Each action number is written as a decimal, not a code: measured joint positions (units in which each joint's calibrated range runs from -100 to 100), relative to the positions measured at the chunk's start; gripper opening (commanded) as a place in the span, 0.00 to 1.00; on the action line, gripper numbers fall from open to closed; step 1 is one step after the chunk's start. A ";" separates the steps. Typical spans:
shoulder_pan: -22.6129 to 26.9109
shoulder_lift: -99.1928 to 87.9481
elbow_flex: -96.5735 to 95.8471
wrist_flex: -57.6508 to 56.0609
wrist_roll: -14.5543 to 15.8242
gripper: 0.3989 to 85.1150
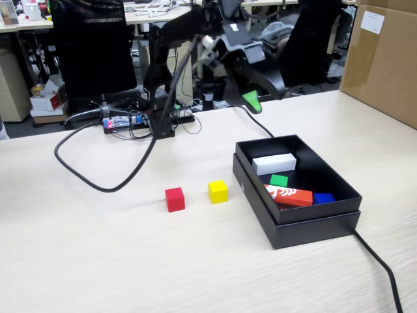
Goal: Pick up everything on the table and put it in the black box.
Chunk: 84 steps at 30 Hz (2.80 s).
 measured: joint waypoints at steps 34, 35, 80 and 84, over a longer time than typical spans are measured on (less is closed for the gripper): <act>-14.65 -4.01 -45.82 16.96 -10.89 0.55; -14.75 -3.62 -45.92 17.34 -10.89 0.55; -16.12 7.51 -48.65 28.42 -5.76 0.49; -16.17 7.90 -48.65 29.73 -5.76 0.49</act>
